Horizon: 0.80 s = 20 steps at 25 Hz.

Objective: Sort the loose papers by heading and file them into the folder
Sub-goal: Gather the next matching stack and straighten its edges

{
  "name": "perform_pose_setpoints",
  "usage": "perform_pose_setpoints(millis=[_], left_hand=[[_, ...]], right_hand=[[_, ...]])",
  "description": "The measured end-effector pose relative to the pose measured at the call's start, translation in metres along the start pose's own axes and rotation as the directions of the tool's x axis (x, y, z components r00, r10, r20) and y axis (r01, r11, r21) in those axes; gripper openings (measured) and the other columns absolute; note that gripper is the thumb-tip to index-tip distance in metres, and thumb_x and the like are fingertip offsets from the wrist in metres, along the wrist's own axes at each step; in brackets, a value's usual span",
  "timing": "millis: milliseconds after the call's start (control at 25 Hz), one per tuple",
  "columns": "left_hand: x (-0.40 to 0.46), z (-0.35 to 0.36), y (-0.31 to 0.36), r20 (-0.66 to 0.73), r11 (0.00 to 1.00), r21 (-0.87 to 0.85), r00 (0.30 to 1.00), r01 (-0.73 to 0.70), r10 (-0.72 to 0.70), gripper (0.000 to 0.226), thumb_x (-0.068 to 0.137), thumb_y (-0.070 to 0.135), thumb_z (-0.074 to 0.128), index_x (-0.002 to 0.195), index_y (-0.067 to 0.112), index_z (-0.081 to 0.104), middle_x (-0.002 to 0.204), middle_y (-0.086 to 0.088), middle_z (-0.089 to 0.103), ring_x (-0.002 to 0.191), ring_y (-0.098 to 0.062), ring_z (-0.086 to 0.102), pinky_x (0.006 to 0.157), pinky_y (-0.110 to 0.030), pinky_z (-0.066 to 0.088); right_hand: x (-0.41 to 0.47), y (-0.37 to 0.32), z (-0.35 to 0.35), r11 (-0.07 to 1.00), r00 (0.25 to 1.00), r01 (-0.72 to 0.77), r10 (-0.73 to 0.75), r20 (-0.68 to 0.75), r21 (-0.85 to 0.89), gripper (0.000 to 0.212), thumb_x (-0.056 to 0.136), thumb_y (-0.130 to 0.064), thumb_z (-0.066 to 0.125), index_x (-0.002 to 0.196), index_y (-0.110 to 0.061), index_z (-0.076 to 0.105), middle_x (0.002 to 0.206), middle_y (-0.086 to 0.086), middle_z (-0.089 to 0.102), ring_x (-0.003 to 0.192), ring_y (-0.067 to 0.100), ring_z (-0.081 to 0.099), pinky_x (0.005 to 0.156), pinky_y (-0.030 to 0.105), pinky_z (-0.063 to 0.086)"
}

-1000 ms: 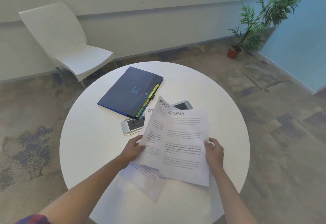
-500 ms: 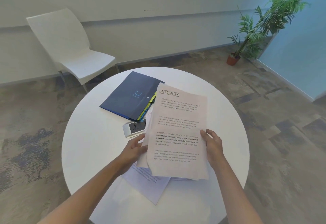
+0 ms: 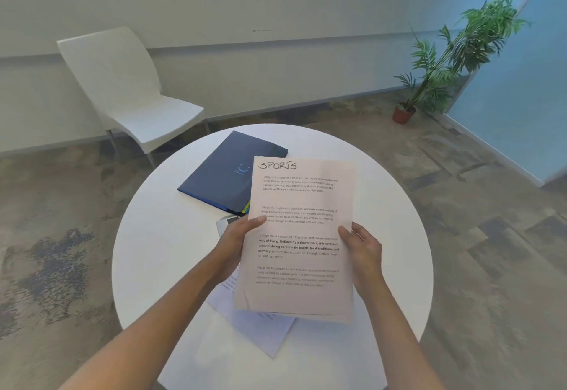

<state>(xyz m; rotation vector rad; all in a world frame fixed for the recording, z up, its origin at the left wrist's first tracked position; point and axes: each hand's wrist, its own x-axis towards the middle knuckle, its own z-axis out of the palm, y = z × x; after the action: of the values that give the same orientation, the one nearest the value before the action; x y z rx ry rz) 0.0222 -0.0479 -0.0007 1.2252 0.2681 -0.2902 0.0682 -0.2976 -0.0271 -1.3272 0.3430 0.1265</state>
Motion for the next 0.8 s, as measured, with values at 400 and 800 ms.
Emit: perform_pose_setpoints(millis=[400,800], left_hand=[[0.007,0.001,-0.010,-0.096,0.995,0.101,0.995,0.024,-0.014,0.025,0.097,0.015,0.058,0.121,0.008,0.065,0.112,-0.012,0.074,0.097,-0.034,0.072,0.082,-0.047,0.060],[0.006,0.000,-0.020,-0.134,0.974,0.227,0.990,0.001,0.030,0.022,0.096,0.017,0.061,0.116,0.013,0.068,0.107,-0.006,0.075,0.097,-0.033,0.071,0.088,-0.054,0.056]], right_hand=[[-0.016,-0.017,-0.007,0.994,0.976,0.028,-0.004,0.218,-0.106,0.031,0.086,-0.012,0.074,0.116,-0.005,0.070,0.107,0.011,0.077,0.098,0.030,0.074,0.084,0.040,0.059],[-0.023,-0.003,-0.002,0.982,0.981,0.061,-0.026,0.193,-0.180,0.013,0.093,-0.009,0.067,0.101,-0.005,0.075,0.095,0.009,0.079,0.082,0.021,0.075,0.067,0.024,0.059]])
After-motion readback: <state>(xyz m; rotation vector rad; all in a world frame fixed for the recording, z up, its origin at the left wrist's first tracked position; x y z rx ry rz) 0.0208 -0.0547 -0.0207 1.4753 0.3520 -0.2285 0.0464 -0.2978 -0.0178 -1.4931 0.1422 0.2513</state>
